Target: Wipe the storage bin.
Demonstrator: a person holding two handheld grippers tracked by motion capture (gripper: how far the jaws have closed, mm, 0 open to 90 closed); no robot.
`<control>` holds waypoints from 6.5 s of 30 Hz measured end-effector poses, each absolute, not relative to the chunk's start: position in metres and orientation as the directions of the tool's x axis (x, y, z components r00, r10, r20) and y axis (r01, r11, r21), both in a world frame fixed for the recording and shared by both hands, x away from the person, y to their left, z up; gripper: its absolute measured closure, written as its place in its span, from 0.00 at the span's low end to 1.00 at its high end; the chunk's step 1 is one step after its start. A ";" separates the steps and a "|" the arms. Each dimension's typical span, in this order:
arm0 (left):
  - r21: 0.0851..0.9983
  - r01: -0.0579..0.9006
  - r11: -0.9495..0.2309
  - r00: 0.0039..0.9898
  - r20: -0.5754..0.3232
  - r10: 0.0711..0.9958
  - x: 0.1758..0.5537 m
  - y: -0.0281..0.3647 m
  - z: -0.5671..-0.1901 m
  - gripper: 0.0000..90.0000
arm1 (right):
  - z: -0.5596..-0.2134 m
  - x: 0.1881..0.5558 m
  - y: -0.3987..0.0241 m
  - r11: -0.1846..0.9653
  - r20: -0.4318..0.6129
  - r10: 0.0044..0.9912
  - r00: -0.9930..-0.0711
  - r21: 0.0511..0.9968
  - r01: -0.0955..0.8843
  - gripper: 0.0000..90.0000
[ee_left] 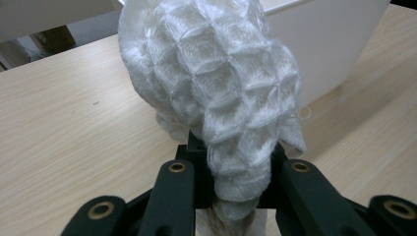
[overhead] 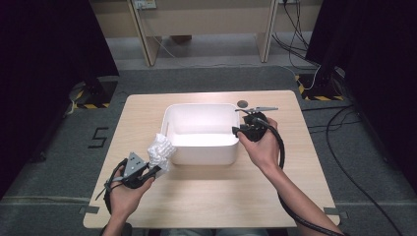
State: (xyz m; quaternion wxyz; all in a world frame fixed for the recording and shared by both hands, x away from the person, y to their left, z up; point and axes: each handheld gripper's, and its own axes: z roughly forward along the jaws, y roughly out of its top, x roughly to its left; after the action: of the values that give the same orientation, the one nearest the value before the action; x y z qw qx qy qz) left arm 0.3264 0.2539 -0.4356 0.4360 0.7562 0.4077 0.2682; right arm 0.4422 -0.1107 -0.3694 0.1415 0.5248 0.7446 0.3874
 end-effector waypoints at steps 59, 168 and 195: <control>0.818 0.439 -0.372 0.523 0.104 0.846 0.356 0.221 -0.442 0.83 | -0.379 0.448 -0.102 0.258 0.036 0.917 -0.397 0.708 0.658 0.83; 0.792 0.421 -0.441 0.580 0.139 0.803 0.373 0.184 -0.437 0.83 | -0.381 0.447 -0.102 0.281 0.007 0.912 -0.409 0.717 0.638 0.83; 0.787 0.415 -0.456 0.580 0.158 0.799 0.377 0.176 -0.463 0.83 | -0.382 0.448 -0.102 0.271 0.020 0.912 -0.409 0.720 0.639 0.82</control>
State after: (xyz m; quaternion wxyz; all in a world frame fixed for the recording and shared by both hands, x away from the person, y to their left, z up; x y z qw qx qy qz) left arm 0.3770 0.1761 -0.4626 0.3629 0.8113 0.3743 0.2645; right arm 0.4482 -0.1023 -0.3816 0.2048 0.5033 0.7703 0.3337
